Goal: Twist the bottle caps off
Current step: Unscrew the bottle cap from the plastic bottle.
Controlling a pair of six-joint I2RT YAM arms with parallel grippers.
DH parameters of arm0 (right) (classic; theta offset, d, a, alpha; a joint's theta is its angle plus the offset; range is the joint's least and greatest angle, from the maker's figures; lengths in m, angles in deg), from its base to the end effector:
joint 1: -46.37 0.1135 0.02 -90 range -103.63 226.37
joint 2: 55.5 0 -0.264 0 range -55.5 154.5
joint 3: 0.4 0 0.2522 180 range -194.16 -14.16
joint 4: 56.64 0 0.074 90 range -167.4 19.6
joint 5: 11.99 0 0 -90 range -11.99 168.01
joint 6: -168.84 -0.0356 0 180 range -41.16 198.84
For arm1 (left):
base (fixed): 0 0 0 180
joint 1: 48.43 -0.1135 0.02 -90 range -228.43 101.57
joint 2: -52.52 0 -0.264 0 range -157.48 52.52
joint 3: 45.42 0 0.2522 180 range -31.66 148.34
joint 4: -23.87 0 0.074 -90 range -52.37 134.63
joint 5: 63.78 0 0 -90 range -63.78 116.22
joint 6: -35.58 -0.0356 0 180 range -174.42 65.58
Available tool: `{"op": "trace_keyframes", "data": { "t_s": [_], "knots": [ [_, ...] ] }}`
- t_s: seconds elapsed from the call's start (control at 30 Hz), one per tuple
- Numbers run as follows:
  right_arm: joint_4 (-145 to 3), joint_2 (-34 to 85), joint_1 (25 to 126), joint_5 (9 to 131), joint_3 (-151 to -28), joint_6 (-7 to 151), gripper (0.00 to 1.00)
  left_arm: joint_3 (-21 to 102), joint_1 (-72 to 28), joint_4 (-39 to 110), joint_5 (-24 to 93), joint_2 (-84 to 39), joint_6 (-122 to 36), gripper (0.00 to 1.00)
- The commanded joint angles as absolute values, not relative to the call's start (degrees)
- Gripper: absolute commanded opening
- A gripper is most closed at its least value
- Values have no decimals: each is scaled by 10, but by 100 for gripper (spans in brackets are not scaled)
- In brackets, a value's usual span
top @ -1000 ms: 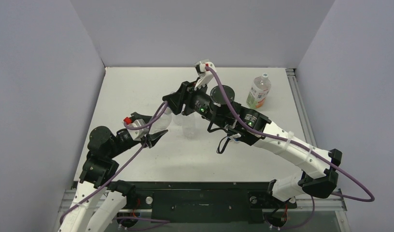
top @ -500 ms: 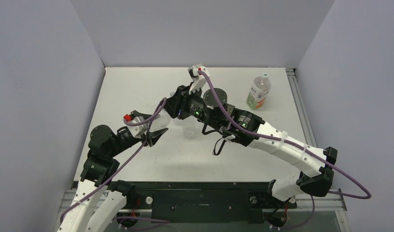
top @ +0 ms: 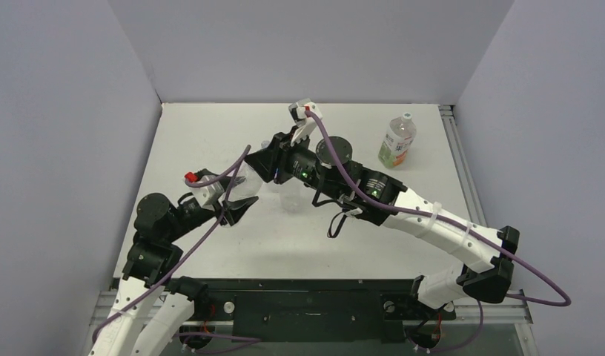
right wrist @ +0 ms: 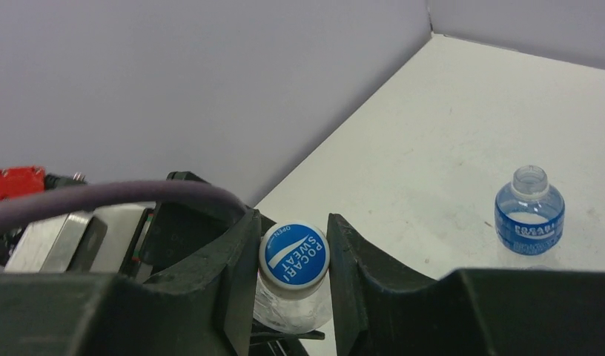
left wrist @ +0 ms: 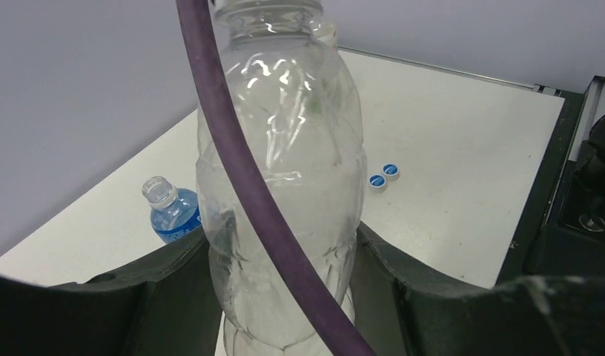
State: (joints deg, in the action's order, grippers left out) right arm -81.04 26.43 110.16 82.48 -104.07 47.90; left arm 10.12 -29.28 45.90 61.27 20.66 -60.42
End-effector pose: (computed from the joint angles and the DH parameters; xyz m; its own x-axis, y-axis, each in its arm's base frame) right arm 0.1467 0.2918 0.4632 -0.4598 0.2266 -0.8586 -0.7271 0.4590 0.5105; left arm 0.1159 -0.0619 0.3571 0.1118 0.0518 -0.9924 0.8036 0.5828 0.1209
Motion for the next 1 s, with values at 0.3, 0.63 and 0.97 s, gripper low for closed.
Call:
{"op": "trace_keyframes", "data": {
  "t_s": [0.3,0.63,0.97],
  "knots": [
    [-527,154,1038,441,-928,502,0,166,-292,346,674,225,-375,19],
    [-424,177,1053,386,-940,476,0,188,-292,311,751,209,-298,17],
    [-546,186,1058,447,-1004,562,19,212,-291,315,787,198,-283,16]
  ]
}}
